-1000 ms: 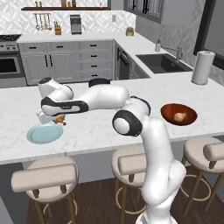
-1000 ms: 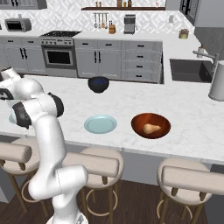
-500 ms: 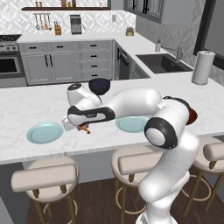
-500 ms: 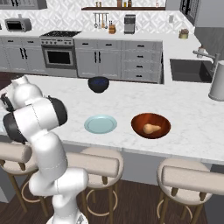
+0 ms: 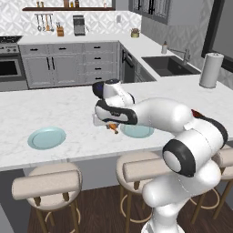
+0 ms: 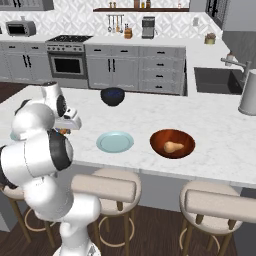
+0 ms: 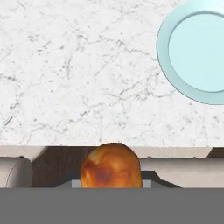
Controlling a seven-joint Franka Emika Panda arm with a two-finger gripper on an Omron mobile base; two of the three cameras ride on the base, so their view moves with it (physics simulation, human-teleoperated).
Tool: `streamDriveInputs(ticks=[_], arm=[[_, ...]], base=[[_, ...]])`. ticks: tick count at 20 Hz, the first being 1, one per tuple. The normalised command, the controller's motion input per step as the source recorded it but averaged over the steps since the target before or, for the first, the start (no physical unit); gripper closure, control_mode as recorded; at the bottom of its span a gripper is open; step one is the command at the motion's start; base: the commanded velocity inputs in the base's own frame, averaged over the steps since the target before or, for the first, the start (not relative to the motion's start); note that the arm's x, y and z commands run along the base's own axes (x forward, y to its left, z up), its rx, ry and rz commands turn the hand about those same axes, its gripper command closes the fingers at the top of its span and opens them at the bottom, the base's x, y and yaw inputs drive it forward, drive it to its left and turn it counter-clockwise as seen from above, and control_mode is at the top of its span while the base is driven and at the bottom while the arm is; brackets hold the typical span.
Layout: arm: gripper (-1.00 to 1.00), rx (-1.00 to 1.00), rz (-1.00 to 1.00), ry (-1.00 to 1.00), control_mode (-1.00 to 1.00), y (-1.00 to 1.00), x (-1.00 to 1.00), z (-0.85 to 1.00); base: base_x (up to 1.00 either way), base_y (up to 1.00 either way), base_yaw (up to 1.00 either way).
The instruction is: Pick the chicken drumstick and squash from their plates and place them in the bowl. Then put the bowl in the fridge.
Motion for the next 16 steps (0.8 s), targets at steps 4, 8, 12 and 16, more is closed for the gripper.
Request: streamDriveInputs(ticks=[4, 8, 12, 16], arm=[[1.0, 0.1, -0.22, 0.04, -1.0, -1.0, 0.0, 0.19], [1.0, 0.01, -0.21, 0.01, -1.0, -1.0, 0.0, 0.01], [1.0, 0.0, -0.2, 0.06, -1.0, -1.0, 0.01, 0.0], [1.0, 0.0, -0.2, 0.09, -1.0, -1.0, 0.04, 0.0]], base=[[0.0, 0.0, 0.0], [0.0, 0.0, 0.0], [0.0, 0.0, 0.0], [0.0, 0.0, 0.0]])
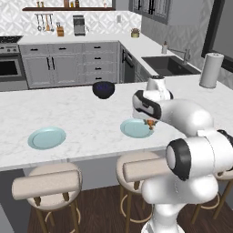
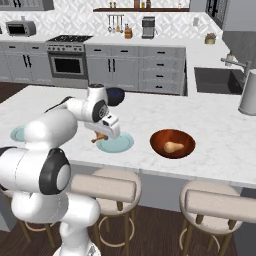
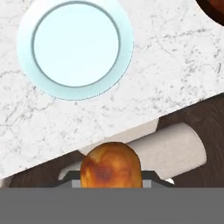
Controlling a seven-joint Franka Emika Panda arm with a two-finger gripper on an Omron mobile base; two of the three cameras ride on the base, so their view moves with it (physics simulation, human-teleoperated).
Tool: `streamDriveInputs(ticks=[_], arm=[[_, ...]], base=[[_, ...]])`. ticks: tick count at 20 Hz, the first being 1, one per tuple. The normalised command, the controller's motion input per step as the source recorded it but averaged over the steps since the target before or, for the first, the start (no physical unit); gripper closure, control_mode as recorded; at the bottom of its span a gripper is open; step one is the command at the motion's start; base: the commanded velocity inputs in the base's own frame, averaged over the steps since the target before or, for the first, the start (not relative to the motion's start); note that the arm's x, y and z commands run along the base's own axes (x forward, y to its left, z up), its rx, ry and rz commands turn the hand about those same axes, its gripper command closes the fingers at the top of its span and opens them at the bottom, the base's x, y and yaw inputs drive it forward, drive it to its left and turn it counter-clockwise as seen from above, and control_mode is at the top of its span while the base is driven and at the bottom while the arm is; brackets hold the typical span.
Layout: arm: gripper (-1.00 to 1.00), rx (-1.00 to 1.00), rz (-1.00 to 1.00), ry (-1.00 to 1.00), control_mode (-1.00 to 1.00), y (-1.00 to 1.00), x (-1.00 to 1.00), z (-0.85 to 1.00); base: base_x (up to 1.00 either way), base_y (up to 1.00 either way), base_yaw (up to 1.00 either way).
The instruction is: Pick the chicken drumstick and squash from their plates and place them in the bowl. Then put the bowl in the fridge.
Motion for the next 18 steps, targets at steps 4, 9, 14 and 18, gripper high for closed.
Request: streamDriveInputs(ticks=[4, 9, 14, 18], arm=[[1.0, 0.0, -0.2, 0.08, -1.0, -1.0, 0.35, 0.0], [1.0, 0.0, -0.24, 0.02, -1.0, -1.0, 0.54, 0.0], [1.0, 0.0, -0.2, 0.0, -1.0, -1.0, 0.46, 0.0], [1.0, 0.0, -0.14, -0.04, -1.0, -1.0, 0.05, -0.14]], base=[[0.0, 0.0, 0.0], [0.0, 0.0, 0.0], [0.0, 0.0, 0.0], [0.0, 0.0, 0.0]])
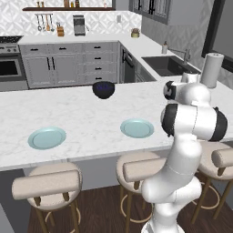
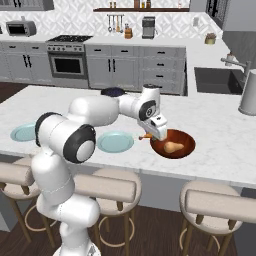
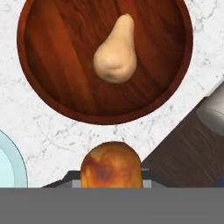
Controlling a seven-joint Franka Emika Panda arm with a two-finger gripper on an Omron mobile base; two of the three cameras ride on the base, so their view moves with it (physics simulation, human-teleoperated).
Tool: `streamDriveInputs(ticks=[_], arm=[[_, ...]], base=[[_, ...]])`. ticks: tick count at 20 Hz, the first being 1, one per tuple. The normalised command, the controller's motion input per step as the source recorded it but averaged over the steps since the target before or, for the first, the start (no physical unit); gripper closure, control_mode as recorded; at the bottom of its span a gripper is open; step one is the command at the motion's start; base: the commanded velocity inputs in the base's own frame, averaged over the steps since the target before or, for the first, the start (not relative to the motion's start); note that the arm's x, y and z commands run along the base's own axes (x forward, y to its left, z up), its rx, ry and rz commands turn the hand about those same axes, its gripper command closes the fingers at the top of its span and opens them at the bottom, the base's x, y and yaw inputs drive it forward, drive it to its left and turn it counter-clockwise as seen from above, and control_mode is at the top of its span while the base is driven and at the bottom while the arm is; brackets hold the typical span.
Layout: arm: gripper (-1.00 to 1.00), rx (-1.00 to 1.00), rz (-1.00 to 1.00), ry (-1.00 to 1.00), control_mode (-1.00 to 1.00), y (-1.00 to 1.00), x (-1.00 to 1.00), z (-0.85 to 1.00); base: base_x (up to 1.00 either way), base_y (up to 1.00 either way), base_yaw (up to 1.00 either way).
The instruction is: Pick the chicken drumstick and squash from their plates and place them in the bowl. Then put the bowl in the fridge.
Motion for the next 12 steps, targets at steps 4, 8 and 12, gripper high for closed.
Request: streamDriveInputs(ticks=[4, 8, 12], arm=[[1.0, 0.0, -0.11, -0.01, -1.0, -0.98, 0.49, -0.29], [1.0, 0.0, -0.01, 0.0, -1.0, -0.25, 0.96, -0.2], [1.0, 0.0, 0.0, 0.0, -1.0, 0.04, 0.74, -0.21]], base=[[0.0, 0.0, 0.0], [0.0, 0.0, 0.0], [0.0, 0.0, 0.0]])
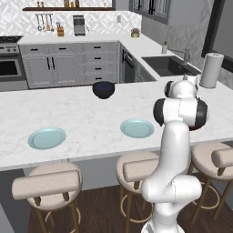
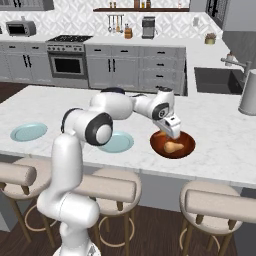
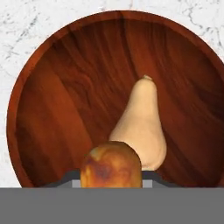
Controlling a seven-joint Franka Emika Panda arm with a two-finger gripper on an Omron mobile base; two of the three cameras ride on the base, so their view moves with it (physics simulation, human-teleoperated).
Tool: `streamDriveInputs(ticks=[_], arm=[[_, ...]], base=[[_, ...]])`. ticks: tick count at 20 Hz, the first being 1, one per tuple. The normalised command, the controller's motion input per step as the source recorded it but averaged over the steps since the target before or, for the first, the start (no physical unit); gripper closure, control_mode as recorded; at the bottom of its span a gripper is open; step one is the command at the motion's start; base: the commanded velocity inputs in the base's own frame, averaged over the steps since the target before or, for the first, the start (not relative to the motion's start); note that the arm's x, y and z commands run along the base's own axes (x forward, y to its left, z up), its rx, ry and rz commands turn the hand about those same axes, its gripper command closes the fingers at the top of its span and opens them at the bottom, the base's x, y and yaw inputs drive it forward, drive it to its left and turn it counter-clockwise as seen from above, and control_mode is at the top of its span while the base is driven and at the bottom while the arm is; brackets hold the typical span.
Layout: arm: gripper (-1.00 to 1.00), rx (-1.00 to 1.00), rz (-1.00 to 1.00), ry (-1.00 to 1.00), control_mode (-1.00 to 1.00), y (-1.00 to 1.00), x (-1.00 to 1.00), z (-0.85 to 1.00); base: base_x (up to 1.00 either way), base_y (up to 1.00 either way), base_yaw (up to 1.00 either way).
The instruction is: Pick the chicken drumstick and squash from their plates and place them in the bowl. Then put the bowl in the fridge.
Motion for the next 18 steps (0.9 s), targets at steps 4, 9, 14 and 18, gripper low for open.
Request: streamDriveInputs(ticks=[4, 9, 14, 18], arm=[[1.0, 0.0, -0.01, 0.01, -1.0, 0.15, 0.34, -0.45], [1.0, 0.0, -0.02, 0.0, -1.0, 0.01, -0.04, -0.67], [-1.0, 0.0, -0.01, 0.0, -1.0, 0.09, -0.06, -0.46], [-1.0, 0.0, 0.0, 0.0, -1.0, 0.05, 0.0, -0.2]], base=[[0.0, 0.0, 0.0], [0.0, 0.0, 0.0], [0.0, 0.0, 0.0], [0.0, 0.0, 0.0]])
